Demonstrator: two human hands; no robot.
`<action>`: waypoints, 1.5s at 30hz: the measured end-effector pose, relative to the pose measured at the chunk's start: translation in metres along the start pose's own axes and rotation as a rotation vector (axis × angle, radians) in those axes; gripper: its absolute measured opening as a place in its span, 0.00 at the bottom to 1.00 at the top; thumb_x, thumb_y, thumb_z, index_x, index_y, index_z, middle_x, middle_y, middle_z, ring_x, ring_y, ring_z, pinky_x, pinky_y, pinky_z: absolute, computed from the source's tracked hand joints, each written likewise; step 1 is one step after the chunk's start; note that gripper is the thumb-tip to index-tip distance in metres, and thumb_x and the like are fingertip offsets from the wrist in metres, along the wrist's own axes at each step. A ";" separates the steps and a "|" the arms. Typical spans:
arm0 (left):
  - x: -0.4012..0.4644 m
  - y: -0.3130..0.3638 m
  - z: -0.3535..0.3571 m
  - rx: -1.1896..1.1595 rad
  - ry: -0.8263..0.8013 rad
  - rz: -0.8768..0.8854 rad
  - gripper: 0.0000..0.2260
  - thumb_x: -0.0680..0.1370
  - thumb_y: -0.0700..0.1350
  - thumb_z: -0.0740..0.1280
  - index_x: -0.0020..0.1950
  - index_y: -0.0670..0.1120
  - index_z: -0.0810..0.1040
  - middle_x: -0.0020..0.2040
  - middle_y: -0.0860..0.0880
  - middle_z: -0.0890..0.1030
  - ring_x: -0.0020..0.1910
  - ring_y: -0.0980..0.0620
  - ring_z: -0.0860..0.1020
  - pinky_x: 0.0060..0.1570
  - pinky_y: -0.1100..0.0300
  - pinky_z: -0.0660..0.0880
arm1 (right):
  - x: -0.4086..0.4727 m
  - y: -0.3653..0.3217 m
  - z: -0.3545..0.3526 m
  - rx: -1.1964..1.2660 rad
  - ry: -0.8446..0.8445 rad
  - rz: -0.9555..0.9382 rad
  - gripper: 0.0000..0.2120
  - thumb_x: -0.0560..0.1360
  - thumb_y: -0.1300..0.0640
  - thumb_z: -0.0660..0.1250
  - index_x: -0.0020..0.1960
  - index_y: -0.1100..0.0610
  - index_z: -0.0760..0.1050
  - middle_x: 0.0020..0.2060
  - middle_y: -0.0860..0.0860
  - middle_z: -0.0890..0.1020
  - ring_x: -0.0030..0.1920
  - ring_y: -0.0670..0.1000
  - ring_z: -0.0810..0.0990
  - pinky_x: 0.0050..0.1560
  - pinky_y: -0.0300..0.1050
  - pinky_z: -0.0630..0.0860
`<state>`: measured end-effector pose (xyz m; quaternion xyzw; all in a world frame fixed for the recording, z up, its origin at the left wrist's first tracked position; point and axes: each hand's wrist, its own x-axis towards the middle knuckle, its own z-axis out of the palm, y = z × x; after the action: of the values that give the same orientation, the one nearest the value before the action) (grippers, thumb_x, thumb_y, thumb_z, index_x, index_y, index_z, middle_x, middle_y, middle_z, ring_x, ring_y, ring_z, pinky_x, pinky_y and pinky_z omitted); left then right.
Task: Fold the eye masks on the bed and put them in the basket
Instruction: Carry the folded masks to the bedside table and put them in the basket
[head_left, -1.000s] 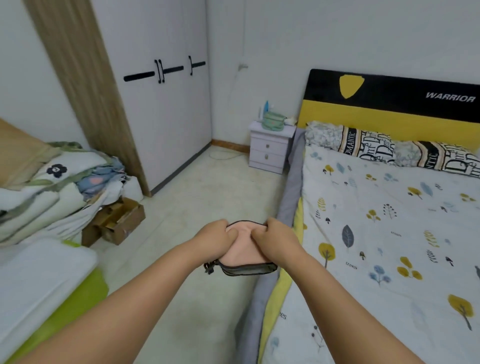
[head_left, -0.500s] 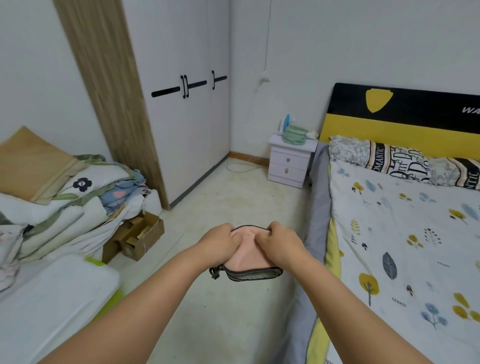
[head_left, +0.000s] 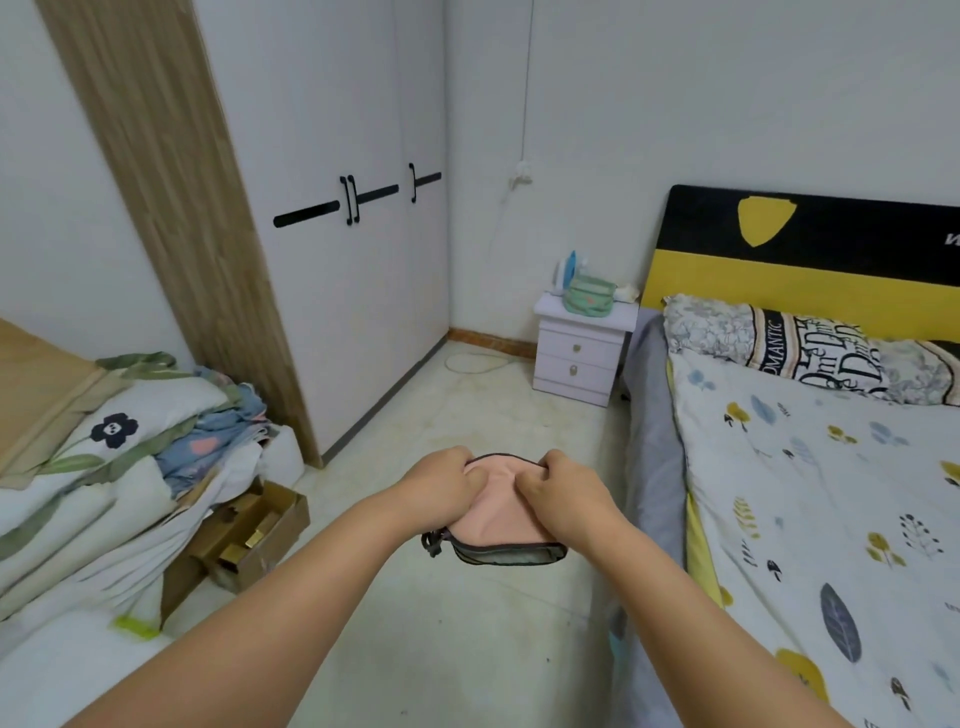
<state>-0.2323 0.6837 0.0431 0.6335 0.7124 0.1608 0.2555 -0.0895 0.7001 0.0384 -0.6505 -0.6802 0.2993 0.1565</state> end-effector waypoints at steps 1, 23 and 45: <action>0.011 0.000 -0.003 0.002 -0.007 0.004 0.15 0.79 0.46 0.55 0.58 0.38 0.74 0.57 0.39 0.79 0.56 0.42 0.76 0.55 0.52 0.71 | 0.010 -0.004 -0.001 -0.001 0.009 0.006 0.15 0.75 0.52 0.55 0.55 0.60 0.71 0.55 0.59 0.79 0.49 0.58 0.75 0.45 0.45 0.68; 0.309 -0.038 -0.104 0.013 -0.180 0.273 0.14 0.79 0.45 0.55 0.59 0.41 0.74 0.60 0.41 0.78 0.58 0.43 0.75 0.55 0.55 0.71 | 0.273 -0.102 0.006 0.046 0.232 0.214 0.15 0.76 0.51 0.56 0.55 0.60 0.72 0.56 0.59 0.79 0.56 0.59 0.76 0.48 0.45 0.68; 0.621 0.045 -0.087 0.003 -0.225 0.224 0.15 0.80 0.44 0.53 0.62 0.40 0.70 0.62 0.39 0.76 0.60 0.42 0.73 0.56 0.54 0.70 | 0.585 -0.058 -0.082 0.004 0.198 0.198 0.13 0.76 0.52 0.56 0.53 0.59 0.71 0.55 0.58 0.80 0.54 0.59 0.76 0.47 0.46 0.68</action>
<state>-0.2868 1.3097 0.0399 0.7233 0.6045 0.1154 0.3132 -0.1478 1.2906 0.0338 -0.7405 -0.5934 0.2489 0.1937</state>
